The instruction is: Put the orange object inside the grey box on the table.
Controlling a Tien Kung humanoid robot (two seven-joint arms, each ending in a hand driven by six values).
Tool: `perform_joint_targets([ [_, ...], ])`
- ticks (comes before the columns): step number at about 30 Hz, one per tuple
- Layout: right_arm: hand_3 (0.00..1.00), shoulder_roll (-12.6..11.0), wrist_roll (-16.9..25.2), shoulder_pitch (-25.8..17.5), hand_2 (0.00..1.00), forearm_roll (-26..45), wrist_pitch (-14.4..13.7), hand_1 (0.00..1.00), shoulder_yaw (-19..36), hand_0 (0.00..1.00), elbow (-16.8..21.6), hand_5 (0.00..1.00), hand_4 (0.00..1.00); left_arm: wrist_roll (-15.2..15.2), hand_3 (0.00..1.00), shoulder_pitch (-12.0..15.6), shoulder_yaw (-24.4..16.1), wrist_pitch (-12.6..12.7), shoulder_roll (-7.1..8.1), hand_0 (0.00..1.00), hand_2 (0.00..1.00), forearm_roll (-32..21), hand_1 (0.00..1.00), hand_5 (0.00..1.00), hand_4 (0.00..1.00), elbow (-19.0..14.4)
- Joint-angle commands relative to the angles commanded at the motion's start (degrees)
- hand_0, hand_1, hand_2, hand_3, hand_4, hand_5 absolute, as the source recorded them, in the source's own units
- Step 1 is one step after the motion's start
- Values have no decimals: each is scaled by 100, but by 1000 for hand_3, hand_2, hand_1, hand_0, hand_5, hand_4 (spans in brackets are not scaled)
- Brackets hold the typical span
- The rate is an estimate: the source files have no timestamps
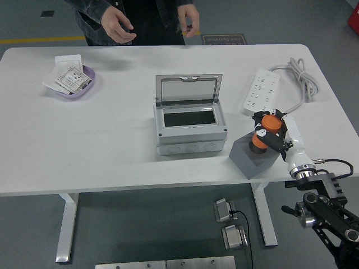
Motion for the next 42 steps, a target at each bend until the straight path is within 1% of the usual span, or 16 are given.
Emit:
perform_joint_targets([
  [7, 429, -137, -264, 260, 593, -529, -161, 654, -177, 747, 224, 2, 149, -6, 585, 9, 80, 11, 6, 611, 596, -80, 649, 150, 644, 12],
  [8, 384, -164, -317, 339, 540, -609, -179, 554, -232, 613, 254, 2, 170, -9, 585, 9, 97, 16, 7, 611, 596, -99, 650, 153, 646, 15],
  [13, 384, -237, -651, 765, 540, -1023, -200, 554, -586, 613, 363, 2, 170, -16, 585, -1, 159, 27, 22, 611, 596, -162, 650, 153, 646, 23],
  [14, 215, -235, -744, 860, 315, -1126, -194, 144, -673, 9, 371, 2, 2, -15, 586, -4, 160, 28, 24, 611, 598, -164, 650, 166, 650, 23],
  [17, 215, -199, -1035, 1142, 315, -1459, -140, 144, -906, 9, 356, 2, 2, -12, 586, -11, 167, 30, 29, 611, 598, -174, 650, 166, 650, 24],
  [19, 215, -141, -1279, 1375, 315, -1738, -48, 144, -1093, 9, 297, 2, 2, -2, 586, -13, 159, 30, 29, 611, 598, -162, 650, 166, 650, 25],
  [20, 195, -118, -1367, 1464, 280, -1850, -13, 98, -1163, 2, 266, 2, 2, 4, 586, -12, 138, 31, 29, 612, 598, -143, 652, 169, 652, 25],
  [21, 195, -97, -1443, 1542, 280, -1958, 22, 98, -1224, 2, 235, 2, 2, 10, 586, -12, 118, 32, 29, 612, 598, -125, 652, 169, 652, 25],
  [25, 195, 19, -1752, 1956, 280, -2452, 176, 98, -1587, 2, -43, 2, 2, 48, 586, -7, -23, 35, 35, 612, 598, 12, 652, 169, 652, 25],
  [26, 189, 44, -1805, 2052, 261, -2558, 198, 62, -1681, 2, -124, 2, 2, 57, 586, -5, -60, 36, 37, 612, 598, 49, 652, 174, 653, 25],
  [27, 189, 70, -1856, 2157, 261, -2677, 220, 62, -1782, 2, -211, 2, 2, 67, 586, -4, -101, 38, 39, 612, 598, 89, 652, 174, 653, 25],
  [32, 186, 216, -1985, 2687, 256, -3093, 272, 53, -2320, 2, -729, 2, 2, 91, 587, -11, -184, 40, 47, 612, 598, 174, 653, 175, 654, 25],
  [34, 186, 259, -2011, 2923, 256, -3282, 267, 53, -2570, 2, -956, 2, 2, 75, 587, -21, -98, 36, 47, 612, 598, 90, 653, 175, 654, 25],
  [38, 188, 269, -1989, 3360, 254, -3514, 226, 54, -3076, 2, -1262, 2, 2, 67, 586, -35, 0, 32, 42, 612, 598, 6, 655, 177, 653, 25],
  [42, 188, 251, -1917, 3815, 254, -3580, 188, 54, -3651, 2, -1466, 2, 2, 62, 586, -46, 72, 30, 39, 612, 598, -57, 655, 177, 653, 25],
])
